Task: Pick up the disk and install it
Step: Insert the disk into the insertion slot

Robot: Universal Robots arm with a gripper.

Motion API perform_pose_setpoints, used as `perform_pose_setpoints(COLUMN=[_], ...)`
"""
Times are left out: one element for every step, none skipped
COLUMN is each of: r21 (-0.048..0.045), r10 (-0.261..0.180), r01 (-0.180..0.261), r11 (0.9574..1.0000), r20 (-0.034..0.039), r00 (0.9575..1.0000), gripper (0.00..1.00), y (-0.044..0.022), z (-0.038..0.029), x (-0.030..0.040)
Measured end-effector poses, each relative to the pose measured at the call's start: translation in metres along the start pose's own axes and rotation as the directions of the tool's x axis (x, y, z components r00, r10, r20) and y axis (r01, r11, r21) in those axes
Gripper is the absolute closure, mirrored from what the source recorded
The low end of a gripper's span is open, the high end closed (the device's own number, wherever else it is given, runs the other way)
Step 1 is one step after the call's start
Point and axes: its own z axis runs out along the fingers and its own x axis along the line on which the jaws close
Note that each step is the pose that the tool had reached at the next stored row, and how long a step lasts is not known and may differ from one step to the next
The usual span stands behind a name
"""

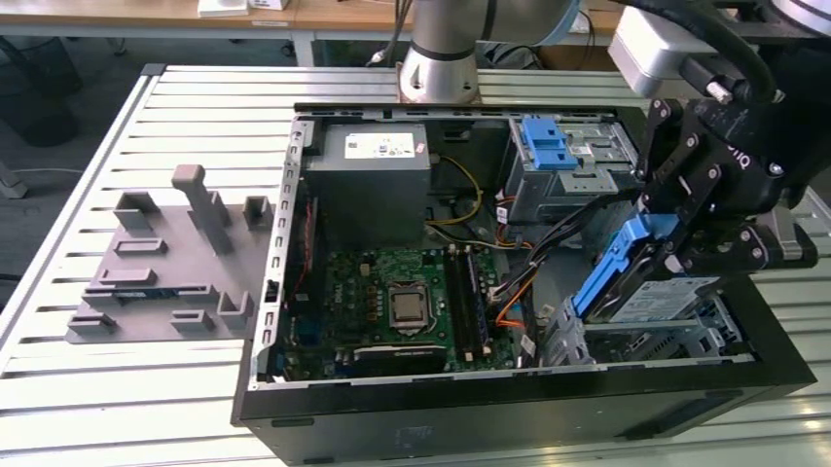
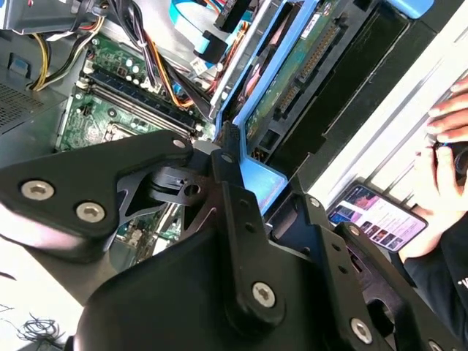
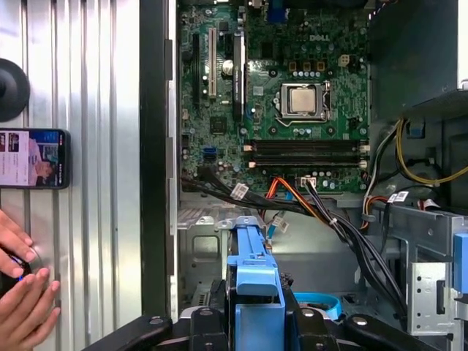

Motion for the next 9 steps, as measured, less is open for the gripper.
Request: perform_pose_setpoints(r21=[0.0000, -0.0001, -0.0001, -0.0001, 0.0000, 0.0000, 0.0000, -0.0001, 0.0000], r10=[0.000, 0.000, 0.000, 0.000, 0.000, 0.000, 0.000, 0.000, 0.000], r01=[0.000, 0.000, 0.000, 0.000, 0.000, 0.000, 0.000, 0.000, 0.000], r11=[1.0000, 1.0000, 1.0000, 1.0000, 1.0000, 1.0000, 1.0000, 1.0000, 1.0000], r20=[0.0000, -0.0004, -0.0001, -0.0002, 0.0001, 0.0000, 0.0000, 0.0000, -0.0001], r00=[1.0000, 1.0000, 1.0000, 1.0000, 1.0000, 1.0000, 1.0000, 1.0000, 1.0000], gripper=[0.64, 0.62, 0.62, 0.56, 0.56, 0.56, 0.56, 0.56, 0.56], y=[0.0000, 0.0000, 0.0000, -0.0001, 0.0000, 0.0000, 0.0000, 0.0000, 0.0000], z=[0.0011, 0.0020, 0.0032, 0.0042, 0.0051, 0.0057, 0.0065, 0.0073, 0.0078], x=[0.0000, 0.0000, 0.0000, 0.0000, 0.0000, 0.0001, 0.0001, 0.0001, 0.0001])
